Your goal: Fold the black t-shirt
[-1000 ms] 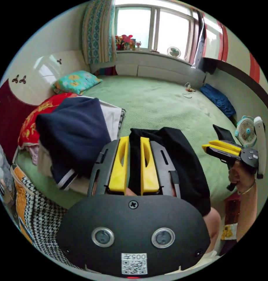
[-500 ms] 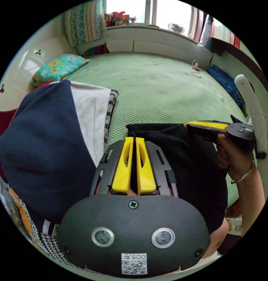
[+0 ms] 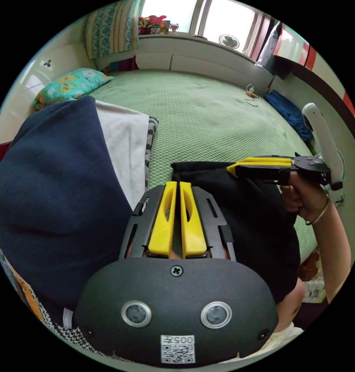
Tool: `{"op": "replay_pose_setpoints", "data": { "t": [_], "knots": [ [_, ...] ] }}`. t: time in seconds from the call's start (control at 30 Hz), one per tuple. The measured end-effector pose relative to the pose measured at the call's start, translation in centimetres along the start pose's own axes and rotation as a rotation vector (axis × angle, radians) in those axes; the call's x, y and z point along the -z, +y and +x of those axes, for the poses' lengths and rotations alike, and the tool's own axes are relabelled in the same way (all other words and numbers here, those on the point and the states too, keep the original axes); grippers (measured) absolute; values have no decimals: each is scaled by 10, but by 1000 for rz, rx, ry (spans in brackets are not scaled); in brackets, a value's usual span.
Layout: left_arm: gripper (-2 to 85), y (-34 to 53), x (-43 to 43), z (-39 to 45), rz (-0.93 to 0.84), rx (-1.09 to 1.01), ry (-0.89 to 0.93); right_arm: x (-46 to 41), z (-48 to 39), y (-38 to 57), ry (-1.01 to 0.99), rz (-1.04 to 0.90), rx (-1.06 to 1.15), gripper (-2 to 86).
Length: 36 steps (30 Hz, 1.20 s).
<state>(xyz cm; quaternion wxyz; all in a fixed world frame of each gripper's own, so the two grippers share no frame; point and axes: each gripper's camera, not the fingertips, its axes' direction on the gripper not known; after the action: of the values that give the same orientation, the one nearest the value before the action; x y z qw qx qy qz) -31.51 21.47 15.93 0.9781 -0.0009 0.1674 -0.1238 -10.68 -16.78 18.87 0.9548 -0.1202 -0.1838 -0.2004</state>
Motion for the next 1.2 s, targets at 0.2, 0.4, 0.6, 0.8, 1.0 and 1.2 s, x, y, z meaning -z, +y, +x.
{"op": "replay_pose_setpoints", "data": {
  "t": [0.2, 0.4, 0.6, 0.8, 1.0, 1.2],
  "knots": [
    [7, -1, 33, 7, 119, -45, 11, 28, -7, 11, 5, 96, 2, -13],
    [14, -15, -1, -1, -2, -5, -3, 14, 1, 16, -15, 105, -104, -8],
    [39, 4, 22, -3, 21, 16, -32, 32, -7, 42, -34, 112, -60, 41],
    [52, 71, 83, 16, 80, -16, -98, 113, -41, 137, 84, 264, -20, 61],
    [64, 168, 94, 49, 11, 3, -60, 131, -87, 242, 163, 202, -98, 44],
    [75, 218, 75, 59, -58, 92, 5, 116, -100, 308, 186, 118, -269, 55]
  ]
}}
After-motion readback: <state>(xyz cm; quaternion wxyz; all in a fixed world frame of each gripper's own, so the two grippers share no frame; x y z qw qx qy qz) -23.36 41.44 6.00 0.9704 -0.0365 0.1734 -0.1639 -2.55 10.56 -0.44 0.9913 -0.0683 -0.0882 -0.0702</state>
